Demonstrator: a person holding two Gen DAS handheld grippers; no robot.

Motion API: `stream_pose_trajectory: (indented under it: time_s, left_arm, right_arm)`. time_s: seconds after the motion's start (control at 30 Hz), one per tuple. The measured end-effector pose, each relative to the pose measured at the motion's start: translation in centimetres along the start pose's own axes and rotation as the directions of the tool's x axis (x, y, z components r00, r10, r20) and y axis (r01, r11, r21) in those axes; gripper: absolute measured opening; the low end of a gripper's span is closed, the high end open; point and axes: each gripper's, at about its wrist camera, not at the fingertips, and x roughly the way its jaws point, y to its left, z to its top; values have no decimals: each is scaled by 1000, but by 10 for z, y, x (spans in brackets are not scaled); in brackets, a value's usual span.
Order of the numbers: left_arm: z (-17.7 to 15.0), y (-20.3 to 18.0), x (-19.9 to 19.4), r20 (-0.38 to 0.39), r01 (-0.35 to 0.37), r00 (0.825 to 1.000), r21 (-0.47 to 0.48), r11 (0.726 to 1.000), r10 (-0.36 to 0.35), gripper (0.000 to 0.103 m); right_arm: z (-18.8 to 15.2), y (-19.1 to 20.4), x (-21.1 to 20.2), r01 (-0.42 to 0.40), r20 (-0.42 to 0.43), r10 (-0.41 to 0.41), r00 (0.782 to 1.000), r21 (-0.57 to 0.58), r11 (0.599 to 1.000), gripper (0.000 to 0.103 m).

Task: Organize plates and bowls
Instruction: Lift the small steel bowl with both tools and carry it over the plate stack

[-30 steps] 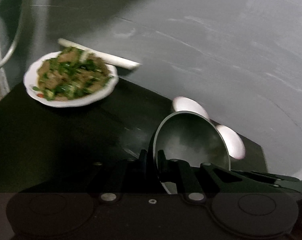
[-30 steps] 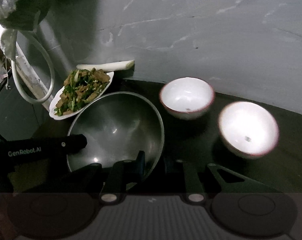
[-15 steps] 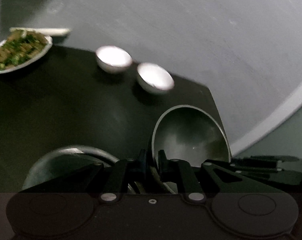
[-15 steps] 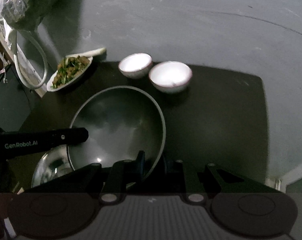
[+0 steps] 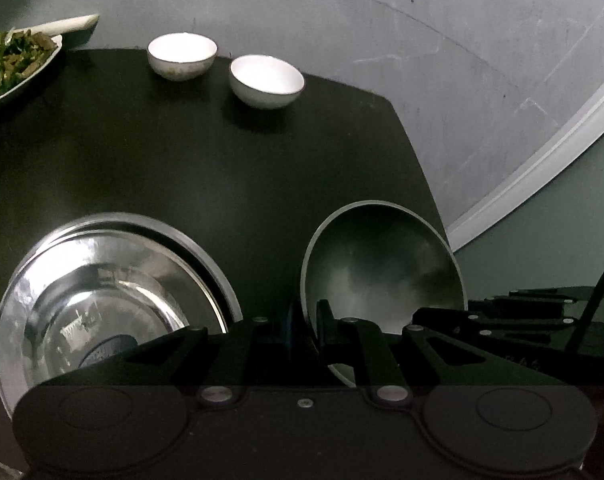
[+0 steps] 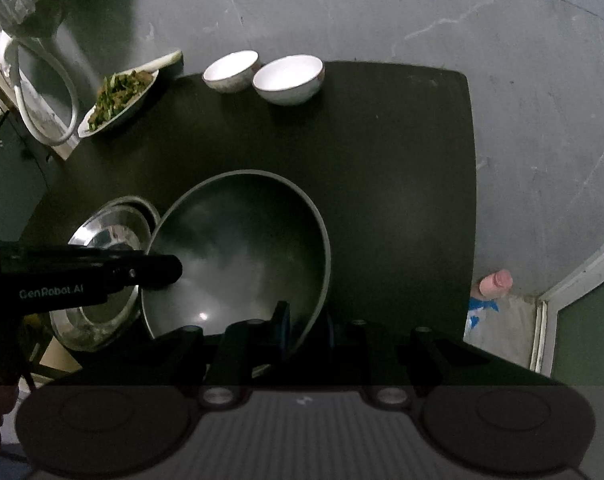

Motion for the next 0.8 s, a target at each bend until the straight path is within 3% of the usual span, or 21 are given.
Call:
stream_pose_trajectory:
  time_s: [0.4,0.8]
  left_arm:
    - [-5,2,6,-60,-19,998,-27,999,18,12]
    - [-4,-1,9,-52,-27,998,-14,1000,27,14]
  right_arm:
    - [-4,-1,5,-21,-44,22,999,6,1000,21]
    - [-7,-1,9,-28,-52,28,998,13,1000,24]
